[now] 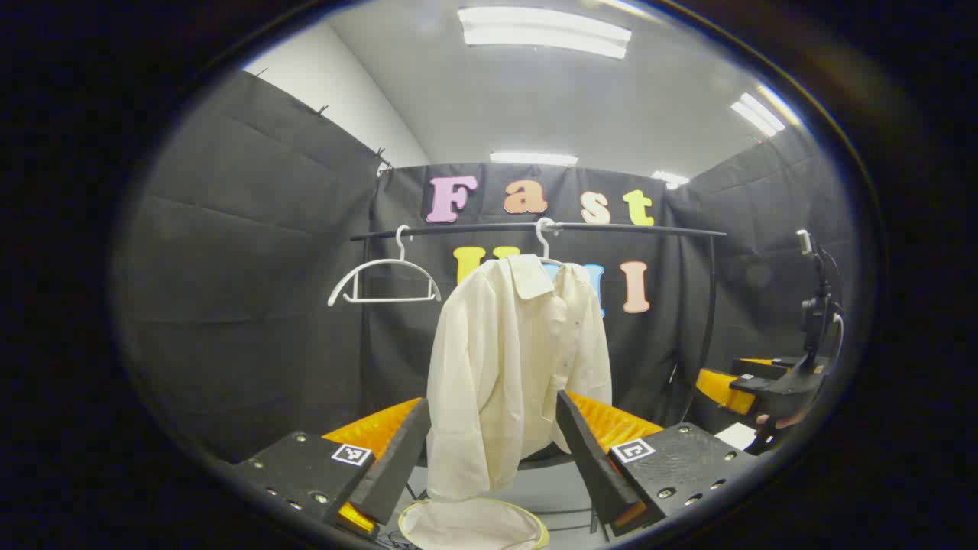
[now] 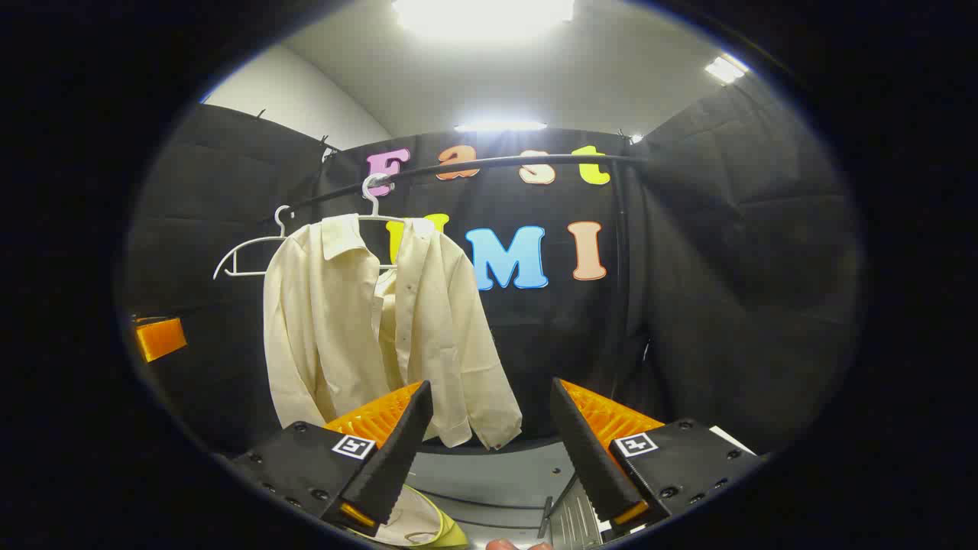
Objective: Grasp the clothes on the hanger with both hands and then place them into the laundry hamper below.
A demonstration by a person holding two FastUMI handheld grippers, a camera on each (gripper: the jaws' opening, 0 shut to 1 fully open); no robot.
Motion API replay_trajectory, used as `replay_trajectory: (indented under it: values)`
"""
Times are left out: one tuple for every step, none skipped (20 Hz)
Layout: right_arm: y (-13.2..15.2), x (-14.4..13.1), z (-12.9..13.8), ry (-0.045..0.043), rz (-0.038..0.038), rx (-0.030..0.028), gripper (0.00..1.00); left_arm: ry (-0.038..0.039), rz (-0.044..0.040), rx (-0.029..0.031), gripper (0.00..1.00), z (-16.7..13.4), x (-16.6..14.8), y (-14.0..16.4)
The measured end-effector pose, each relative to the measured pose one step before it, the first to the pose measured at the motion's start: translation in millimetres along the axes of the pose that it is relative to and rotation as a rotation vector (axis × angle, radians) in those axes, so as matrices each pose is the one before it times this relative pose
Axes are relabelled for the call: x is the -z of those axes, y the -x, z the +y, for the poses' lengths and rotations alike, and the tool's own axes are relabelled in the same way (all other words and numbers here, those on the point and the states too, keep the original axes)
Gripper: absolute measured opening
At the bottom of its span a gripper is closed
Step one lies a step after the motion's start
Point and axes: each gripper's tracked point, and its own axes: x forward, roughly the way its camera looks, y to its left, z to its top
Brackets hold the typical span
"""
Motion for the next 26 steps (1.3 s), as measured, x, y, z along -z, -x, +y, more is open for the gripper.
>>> replay_trajectory:
  values:
    - [-0.19, 1.08, -0.60, 0.00426, 0.00346, 0.00250, 0.98, -0.00586, -0.00063, -0.00435, 0.99, 1.80, -0.94, 1.09]
    - [0.09, 1.00, 0.38, 0.00481, 0.00103, 0.00067, 0.98, -0.01008, -0.00167, -0.00370, 0.97, 1.29, -1.61, 2.88]
    - [-0.35, -0.19, -0.80, 0.00427, 0.00109, 0.00423, 0.98, -0.00747, 0.00053, -0.00490, 0.97, 1.19, -1.65, 0.10]
    - [-0.92, -0.23, -1.50, 0.00212, 0.00092, 0.00568, 0.98, -0.00220, 0.00098, -0.00160, 0.99, -0.82, 0.70, -1.80]
    - [-0.63, -1.02, 0.12, -0.00525, -0.00278, 0.00078, 0.98, 0.00421, 0.00298, 0.00096, 0.99, -1.74, 0.38, -2.62]
    - [0.48, -1.10, -0.80, -0.00802, -0.00246, -0.00072, 0.98, 0.00696, 0.00245, 0.00170, 0.99, -2.07, 1.13, -2.07]
    - [-0.62, -0.82, -1.60, -0.00534, -0.00134, 0.00324, 0.98, 0.00646, 0.00192, 0.00156, 0.99, -0.80, 0.80, 0.42]
    - [-0.92, -0.08, -0.73, -0.00253, -0.00137, 0.00265, 0.98, 0.00507, 0.00177, 0.00226, 0.99, -1.51, 1.84, -0.89]
    - [-1.22, -0.46, -1.05, -0.00048, -0.00002, 0.00196, 0.98, 0.00143, -0.00054, 0.00081, 0.99, -2.27, -1.47, -2.67]
    - [-1.14, 0.20, -0.79, -0.00134, 0.00275, -0.00031, 0.98, -0.00121, -0.00130, 0.00008, 0.99, -0.61, -0.55, 0.63]
    - [-1.19, 1.05, -0.04, -0.00230, 0.00310, -0.00273, 0.98, -0.00275, -0.00133, -0.00062, 0.99, -0.46, -1.21, -0.68]
    - [-0.92, 0.66, 0.91, -0.00103, 0.00272, -0.00457, 0.98, -0.00174, 0.00129, -0.00227, 0.99, -0.46, 0.48, 0.67]
    - [-0.80, -0.47, 0.22, 0.00192, 0.00196, -0.00342, 0.98, -0.00143, 0.00128, -0.00098, 0.99, -0.07, 0.01, -0.02]
    - [-1.04, -0.26, -0.26, 0.00293, 0.00154, -0.00383, 0.98, -0.00011, -0.00057, 0.00007, 0.99, 0.01, -0.82, -0.56]
    - [-1.17, -0.62, -0.64, 0.00029, -0.00068, -0.00279, 0.98, 0.00044, 0.00071, 0.00124, 0.99, 0.76, -1.44, 0.08]
    - [-1.66, -1.53, -0.25, -0.00300, -0.00058, -0.00088, 0.98, 0.00088, 0.00229, 0.00097, 0.99, -0.64, -0.09, -3.50]
    - [-1.35, -1.98, -0.72, -0.00664, 0.00064, 0.00043, 0.98, 0.00155, 0.00198, 0.00081, 0.99, -0.35, -0.60, -2.67]
    - [-1.44, -2.18, -0.08, -0.00578, 0.00038, 0.00102, 0.98, 0.00446, 0.00117, 0.00011, 0.99, 0.77, -0.13, -1.08]
    - [-1.63, -1.96, 0.34, -0.00128, 0.00294, 0.00049, 0.98, 0.00623, -0.00171, 0.00285, 0.99, 0.41, -0.91, -0.91]
    - [-2.18, -2.31, 1.12, 0.00361, 0.00072, -0.00248, 0.98, 0.00574, -0.00287, 0.00597, 0.99, -0.82, 0.66, -2.55]
    - [-2.97, -3.11, 1.23, 0.00594, 0.00145, -0.00174, 0.98, 0.00440, -0.00221, 0.00515, 1.00, -0.15, -1.19, -1.91]
    - [-2.46, -2.58, -0.09, 0.00197, 0.00120, -0.00084, 0.98, 0.00528, 0.00035, 0.00586, 0.99, -1.24, 0.16, -2.91]
    - [-2.43, -2.93, 1.04, -0.00402, 0.00393, -0.00409, 0.98, 0.00577, 0.00315, 0.00738, 0.99, -1.19, 0.61, -3.89]
    - [-2.63, -3.41, 1.75, -0.00704, -0.00055, -0.00652, 0.98, 0.00385, 0.00297, 0.00982, 1.00, -1.63, 1.81, -3.08]
    - [-3.94, -4.72, 0.13, -0.00549, -0.00566, -0.00058, 0.98, 0.00078, 0.00074, 0.00693, 1.00, -1.86, -0.33, -5.70]
    - [-3.40, -5.50, -0.99, -0.00439, -0.00530, 0.00188, 0.98, 0.00122, 0.00088, 0.00604, 0.98, -1.26, -0.29, -2.34]
